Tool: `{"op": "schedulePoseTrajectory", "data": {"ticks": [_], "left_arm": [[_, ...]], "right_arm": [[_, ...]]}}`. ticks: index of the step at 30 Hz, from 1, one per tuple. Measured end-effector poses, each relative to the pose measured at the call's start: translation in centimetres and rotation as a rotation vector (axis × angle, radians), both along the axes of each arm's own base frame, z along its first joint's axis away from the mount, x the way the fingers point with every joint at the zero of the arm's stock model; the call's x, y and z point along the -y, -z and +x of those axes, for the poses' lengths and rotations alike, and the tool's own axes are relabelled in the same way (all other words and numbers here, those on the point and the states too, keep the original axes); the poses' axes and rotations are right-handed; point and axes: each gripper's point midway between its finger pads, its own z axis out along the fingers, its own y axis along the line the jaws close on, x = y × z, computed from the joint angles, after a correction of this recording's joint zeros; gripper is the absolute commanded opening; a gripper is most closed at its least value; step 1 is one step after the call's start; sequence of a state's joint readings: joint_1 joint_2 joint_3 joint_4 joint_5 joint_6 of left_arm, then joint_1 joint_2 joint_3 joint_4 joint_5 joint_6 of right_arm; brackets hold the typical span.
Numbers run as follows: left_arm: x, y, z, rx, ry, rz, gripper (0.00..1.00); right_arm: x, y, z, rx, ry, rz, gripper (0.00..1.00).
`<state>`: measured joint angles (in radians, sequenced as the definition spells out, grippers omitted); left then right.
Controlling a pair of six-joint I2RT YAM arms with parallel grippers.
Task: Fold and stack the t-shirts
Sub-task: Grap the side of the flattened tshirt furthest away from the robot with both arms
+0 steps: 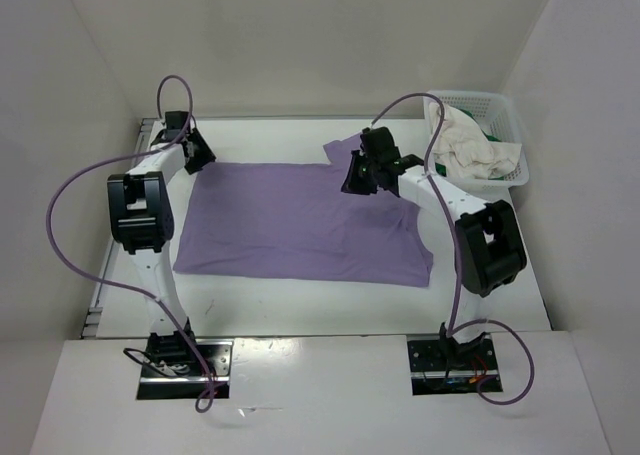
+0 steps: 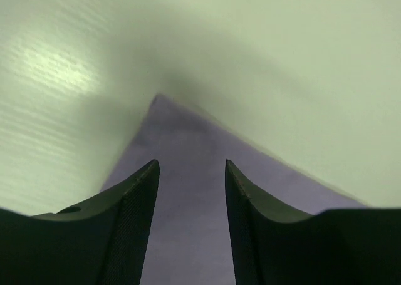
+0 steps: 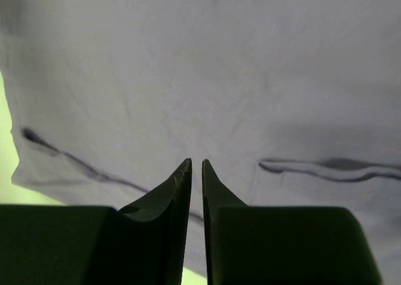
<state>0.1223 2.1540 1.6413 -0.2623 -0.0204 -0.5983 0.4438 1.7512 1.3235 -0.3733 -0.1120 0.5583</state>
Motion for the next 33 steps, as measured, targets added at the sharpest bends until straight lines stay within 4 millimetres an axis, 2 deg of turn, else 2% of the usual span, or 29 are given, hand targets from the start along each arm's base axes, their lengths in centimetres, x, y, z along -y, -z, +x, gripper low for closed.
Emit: {"op": "schedulePoseTrajectory", "data": {"ticks": [7, 12, 16, 18, 21, 22, 26, 29, 31, 33], "left_arm": [[-2.5, 0.3, 3.1, 0.001, -0.018, 0.123, 0.5], [-3.6, 0.8, 3.4, -0.018, -0.02, 0.162, 0.47], [-3.7, 2.4, 3.0, -0.056, -0.018, 0.164, 0.47], [-3.8, 2.6, 3.2, -0.049, -0.012, 0.168, 0.46], [-3.7, 2.6, 3.3, -0.044, 0.0, 0.168, 0.38], [-3.6, 2.6, 3.3, -0.043, 0.004, 0.163, 0.31], [-3.2, 2.6, 3.4, -0.037, 0.021, 0.145, 0.16], [-2.9, 2.6, 3.5, -0.032, 0.03, 0.131, 0.06], [-2.7, 2.8, 3.5, -0.025, 0.036, 0.122, 0.0], [-2.6, 2.7, 3.5, -0.014, 0.039, 0.12, 0.0]], "right_arm": [[0.8, 0.7, 1.7, -0.003, 0.009, -0.007, 0.19], [0.6, 0.7, 1.8, -0.005, -0.004, -0.003, 0.19], [0.4, 0.7, 2.4, 0.0, -0.004, 0.002, 0.22], [0.3, 0.5, 2.8, 0.004, -0.004, 0.004, 0.23], [0.1, 0.4, 3.8, 0.012, -0.003, 0.008, 0.27], [0.0, 0.3, 4.4, 0.017, 0.0, 0.01, 0.29], [0.1, 0.2, 7.4, 0.043, 0.024, 0.012, 0.4], [1.3, 0.7, 11.4, 0.074, 0.077, -0.007, 0.4], [2.9, 1.2, 14.6, 0.102, 0.131, -0.024, 0.4], [4.8, 2.4, 17.3, 0.107, 0.186, -0.056, 0.41]]}}
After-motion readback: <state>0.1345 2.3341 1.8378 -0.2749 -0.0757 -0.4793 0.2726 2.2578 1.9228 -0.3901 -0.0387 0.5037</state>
